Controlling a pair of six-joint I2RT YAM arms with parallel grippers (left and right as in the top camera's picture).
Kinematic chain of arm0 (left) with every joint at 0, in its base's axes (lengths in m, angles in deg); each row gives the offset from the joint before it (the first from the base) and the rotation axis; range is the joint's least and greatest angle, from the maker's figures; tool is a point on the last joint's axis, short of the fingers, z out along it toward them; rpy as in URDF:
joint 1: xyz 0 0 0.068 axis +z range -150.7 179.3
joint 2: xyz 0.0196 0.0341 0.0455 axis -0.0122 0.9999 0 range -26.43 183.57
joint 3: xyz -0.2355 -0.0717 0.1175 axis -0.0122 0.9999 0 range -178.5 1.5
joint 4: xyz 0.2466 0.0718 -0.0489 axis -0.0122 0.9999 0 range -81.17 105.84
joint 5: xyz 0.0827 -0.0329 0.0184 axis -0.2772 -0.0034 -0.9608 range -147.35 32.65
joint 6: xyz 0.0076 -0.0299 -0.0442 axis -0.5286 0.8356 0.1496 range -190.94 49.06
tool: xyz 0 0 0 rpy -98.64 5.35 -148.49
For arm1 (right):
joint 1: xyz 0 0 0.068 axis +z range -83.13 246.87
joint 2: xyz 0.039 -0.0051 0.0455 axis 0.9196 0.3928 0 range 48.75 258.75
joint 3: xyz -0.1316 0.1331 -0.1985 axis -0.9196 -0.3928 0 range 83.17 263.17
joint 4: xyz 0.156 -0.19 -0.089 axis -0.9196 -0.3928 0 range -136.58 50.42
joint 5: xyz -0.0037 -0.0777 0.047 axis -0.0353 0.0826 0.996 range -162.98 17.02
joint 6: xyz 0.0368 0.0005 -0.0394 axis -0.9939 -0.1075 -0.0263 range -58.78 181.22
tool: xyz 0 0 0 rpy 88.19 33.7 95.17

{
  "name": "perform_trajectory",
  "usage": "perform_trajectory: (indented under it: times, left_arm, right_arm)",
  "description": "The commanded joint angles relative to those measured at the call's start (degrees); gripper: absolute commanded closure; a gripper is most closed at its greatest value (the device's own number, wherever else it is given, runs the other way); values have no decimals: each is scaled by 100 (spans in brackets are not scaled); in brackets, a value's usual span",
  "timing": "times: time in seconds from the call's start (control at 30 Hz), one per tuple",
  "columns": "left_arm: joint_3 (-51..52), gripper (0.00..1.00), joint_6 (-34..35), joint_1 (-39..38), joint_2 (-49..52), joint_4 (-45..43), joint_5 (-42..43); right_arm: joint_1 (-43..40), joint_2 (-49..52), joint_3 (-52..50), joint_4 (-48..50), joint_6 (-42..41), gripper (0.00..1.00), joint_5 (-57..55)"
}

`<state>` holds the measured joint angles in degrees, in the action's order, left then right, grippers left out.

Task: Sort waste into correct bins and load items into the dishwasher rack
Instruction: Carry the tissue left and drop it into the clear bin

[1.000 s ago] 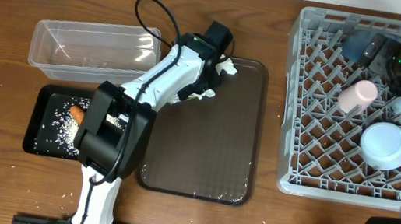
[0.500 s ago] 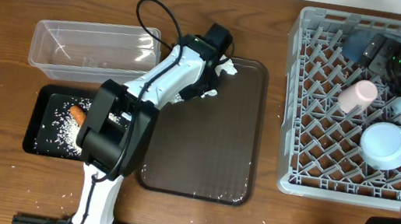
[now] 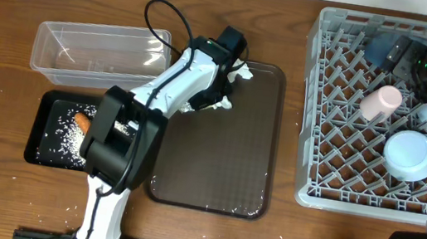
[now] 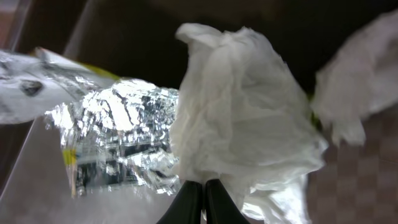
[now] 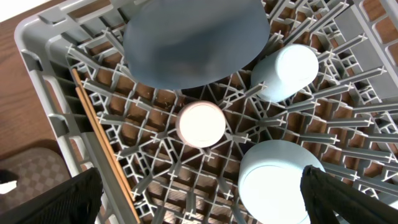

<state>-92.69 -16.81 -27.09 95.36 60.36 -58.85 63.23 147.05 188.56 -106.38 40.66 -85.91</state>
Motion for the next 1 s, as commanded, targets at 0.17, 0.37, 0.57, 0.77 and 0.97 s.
perform_trajectory:
  times: [0.17,0.37,0.57,0.77,0.97]
  left_arm:
    - [22,94,-26,-129,-1231,236,55]
    - [22,94,-22,-81,-1720,190,-1384]
    - [22,94,-17,160,-1700,4,-2898]
    - [22,94,-17,776,-1635,-229,-3368]
    - [22,20,-26,1462,-1591,-251,-3119]
  right_arm:
    - [-4,-79,79,-9,-61,1,-101]
    - [-4,-79,79,-9,-61,1,-98]
    - [-4,-79,79,-9,-61,1,-101]
    - [-4,-79,79,-9,-63,1,-101]
    - [-4,-79,79,-9,-61,1,-98]
